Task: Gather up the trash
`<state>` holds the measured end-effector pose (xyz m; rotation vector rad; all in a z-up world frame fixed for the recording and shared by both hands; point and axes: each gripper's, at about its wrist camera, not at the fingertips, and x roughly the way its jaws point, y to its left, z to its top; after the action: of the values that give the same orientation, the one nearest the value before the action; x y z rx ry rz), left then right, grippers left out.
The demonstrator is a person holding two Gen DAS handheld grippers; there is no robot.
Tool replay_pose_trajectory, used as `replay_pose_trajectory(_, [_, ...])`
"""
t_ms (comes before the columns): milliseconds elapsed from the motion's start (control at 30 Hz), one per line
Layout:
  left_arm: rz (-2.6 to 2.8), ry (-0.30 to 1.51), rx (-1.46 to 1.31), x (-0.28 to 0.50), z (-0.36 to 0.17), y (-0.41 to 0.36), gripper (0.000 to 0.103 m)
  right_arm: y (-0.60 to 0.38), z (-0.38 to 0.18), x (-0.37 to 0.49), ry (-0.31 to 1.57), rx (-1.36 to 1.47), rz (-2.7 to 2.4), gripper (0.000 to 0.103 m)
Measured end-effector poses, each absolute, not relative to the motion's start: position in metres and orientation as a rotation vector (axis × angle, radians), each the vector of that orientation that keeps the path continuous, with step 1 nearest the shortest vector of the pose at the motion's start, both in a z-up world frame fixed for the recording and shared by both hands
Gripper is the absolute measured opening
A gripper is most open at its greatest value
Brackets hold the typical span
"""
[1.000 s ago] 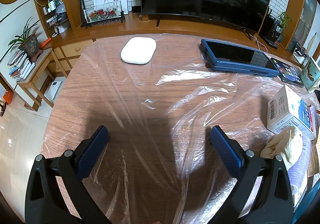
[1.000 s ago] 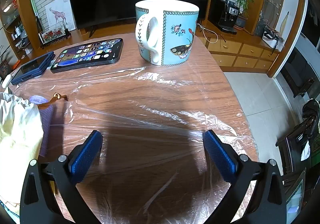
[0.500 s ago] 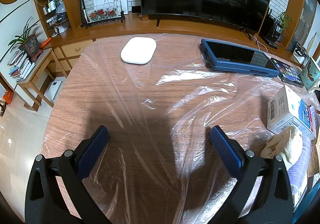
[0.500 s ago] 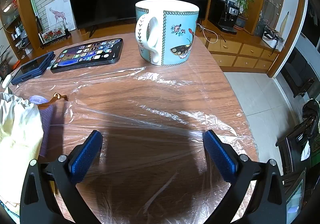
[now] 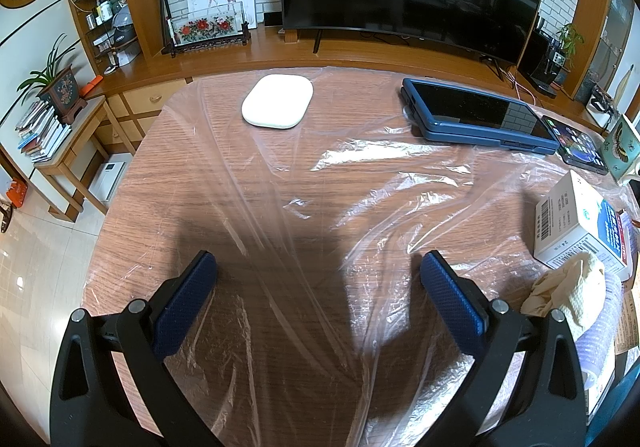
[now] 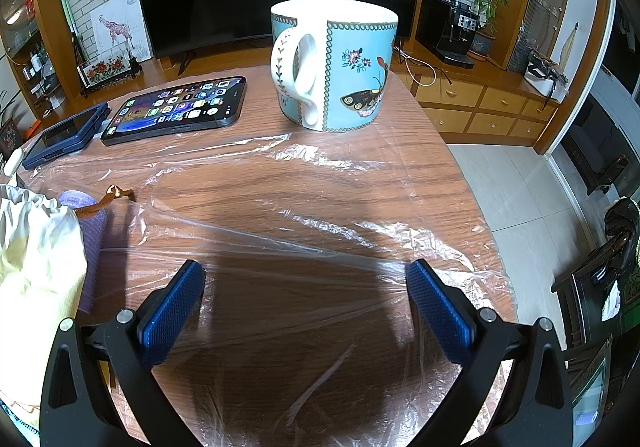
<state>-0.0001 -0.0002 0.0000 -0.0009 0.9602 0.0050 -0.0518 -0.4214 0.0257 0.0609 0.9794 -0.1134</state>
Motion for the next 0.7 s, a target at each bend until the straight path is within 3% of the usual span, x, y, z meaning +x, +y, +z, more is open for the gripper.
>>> replay_pose_trajectory(700, [0.005,0.960,-0.001,0.0006,-0.0027,-0.0020,0.102,-0.4213,0.0258,-0.0517,0.979,0.061,-0.114,0.099])
